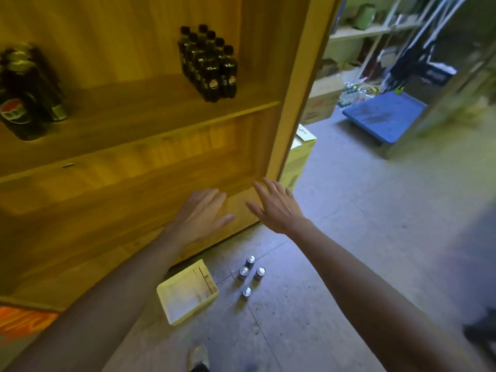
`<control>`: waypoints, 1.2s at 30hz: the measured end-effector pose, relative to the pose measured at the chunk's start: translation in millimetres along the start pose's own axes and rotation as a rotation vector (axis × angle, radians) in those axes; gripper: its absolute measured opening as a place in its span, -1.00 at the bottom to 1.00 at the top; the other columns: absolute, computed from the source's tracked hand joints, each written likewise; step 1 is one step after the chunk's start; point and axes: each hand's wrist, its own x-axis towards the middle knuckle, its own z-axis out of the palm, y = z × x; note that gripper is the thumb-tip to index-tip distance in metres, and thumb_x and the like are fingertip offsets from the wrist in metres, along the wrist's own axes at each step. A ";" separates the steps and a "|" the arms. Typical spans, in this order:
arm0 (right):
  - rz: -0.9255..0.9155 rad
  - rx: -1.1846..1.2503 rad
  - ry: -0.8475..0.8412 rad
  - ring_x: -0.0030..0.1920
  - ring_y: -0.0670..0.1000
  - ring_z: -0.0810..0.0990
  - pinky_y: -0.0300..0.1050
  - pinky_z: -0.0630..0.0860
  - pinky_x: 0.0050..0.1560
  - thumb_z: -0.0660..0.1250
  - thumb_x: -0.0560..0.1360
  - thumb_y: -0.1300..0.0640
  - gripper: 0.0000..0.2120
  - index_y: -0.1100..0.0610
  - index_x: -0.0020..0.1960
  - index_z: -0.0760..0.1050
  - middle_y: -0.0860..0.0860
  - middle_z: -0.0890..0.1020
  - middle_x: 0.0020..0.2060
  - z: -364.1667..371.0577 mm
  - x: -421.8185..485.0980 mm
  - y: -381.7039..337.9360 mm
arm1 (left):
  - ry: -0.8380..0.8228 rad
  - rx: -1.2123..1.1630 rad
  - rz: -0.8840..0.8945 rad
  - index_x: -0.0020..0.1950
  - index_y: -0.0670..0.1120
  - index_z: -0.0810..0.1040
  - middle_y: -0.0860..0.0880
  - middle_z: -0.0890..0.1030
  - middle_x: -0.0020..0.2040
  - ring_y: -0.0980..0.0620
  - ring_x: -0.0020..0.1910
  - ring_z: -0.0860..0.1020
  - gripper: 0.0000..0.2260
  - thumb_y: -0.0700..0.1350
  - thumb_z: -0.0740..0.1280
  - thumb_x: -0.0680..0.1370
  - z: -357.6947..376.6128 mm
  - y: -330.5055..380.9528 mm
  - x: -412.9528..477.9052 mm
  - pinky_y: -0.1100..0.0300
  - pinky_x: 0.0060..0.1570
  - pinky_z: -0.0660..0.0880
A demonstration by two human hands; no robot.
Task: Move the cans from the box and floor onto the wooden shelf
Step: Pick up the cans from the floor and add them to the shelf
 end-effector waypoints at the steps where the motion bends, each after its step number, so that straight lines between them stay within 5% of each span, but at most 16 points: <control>1: 0.040 0.003 0.000 0.56 0.22 0.15 0.30 0.19 0.47 0.03 0.61 -0.31 -0.35 0.03 0.58 0.13 0.15 0.18 0.58 3.8 -9.0 14.2 | -0.017 -0.002 0.026 0.51 -0.03 0.25 -0.10 0.27 0.54 -0.11 0.52 0.22 -0.38 0.32 0.09 0.57 9.0 13.1 9.8 -0.06 0.47 0.18; 4: 0.157 0.004 -0.010 0.53 0.24 0.21 0.29 0.25 0.42 0.04 0.61 -0.29 -0.36 0.06 0.56 0.17 0.16 0.23 0.55 21.6 -37.8 48.5 | -0.092 -0.049 0.094 0.55 0.01 0.18 -0.07 0.20 0.58 -0.10 0.56 0.15 -0.33 0.36 0.05 0.55 37.8 41.8 35.0 -0.08 0.52 0.09; 10: 0.331 0.000 -0.099 0.50 0.25 0.26 0.27 0.29 0.39 -0.12 0.55 -0.35 -0.27 0.07 0.55 0.19 0.17 0.26 0.54 84.0 -82.9 84.5 | -0.141 -0.054 0.287 0.42 -0.04 0.34 -0.07 0.42 0.41 -0.09 0.39 0.37 -0.36 0.36 0.01 0.53 108.3 70.1 54.4 -0.02 0.35 0.29; 14: 0.366 0.031 -0.163 0.48 0.23 0.30 0.23 0.33 0.37 -0.22 0.50 -0.37 -0.21 0.05 0.56 0.17 0.16 0.27 0.54 156.1 -93.2 94.2 | -0.232 -0.108 0.263 0.24 -0.01 0.41 -0.03 0.50 0.23 -0.08 0.23 0.46 -0.41 0.38 -0.04 0.48 177.4 65.5 47.9 -0.01 0.21 0.40; 20: 0.352 0.087 -0.281 0.53 0.20 0.22 0.19 0.24 0.45 0.00 0.64 -0.27 -0.37 0.04 0.59 0.10 0.14 0.19 0.58 321.5 -85.4 114.3 | -0.315 -0.118 0.227 0.32 -0.01 0.41 -0.04 0.55 0.20 -0.06 0.14 0.51 -0.49 0.31 0.12 0.55 334.2 45.2 49.6 0.04 0.10 0.47; 29: 0.279 0.067 -0.306 0.52 0.23 0.24 0.22 0.25 0.45 0.03 0.63 -0.27 -0.35 0.05 0.60 0.08 0.16 0.20 0.57 612.1 -57.8 173.6 | -0.307 -0.118 0.157 0.39 -0.01 0.34 -0.05 0.48 0.32 -0.09 0.21 0.49 -0.47 0.30 0.10 0.57 619.1 12.7 75.6 0.01 0.12 0.45; 36: 0.261 0.048 -0.258 0.52 0.24 0.24 0.22 0.26 0.45 0.02 0.63 -0.27 -0.35 0.02 0.61 0.01 0.18 0.21 0.57 751.0 -43.4 209.8 | -0.259 -0.103 0.144 0.31 -0.05 0.39 -0.07 0.47 0.32 -0.12 0.25 0.45 -0.46 0.33 0.08 0.55 765.8 -10.1 95.1 -0.06 0.19 0.44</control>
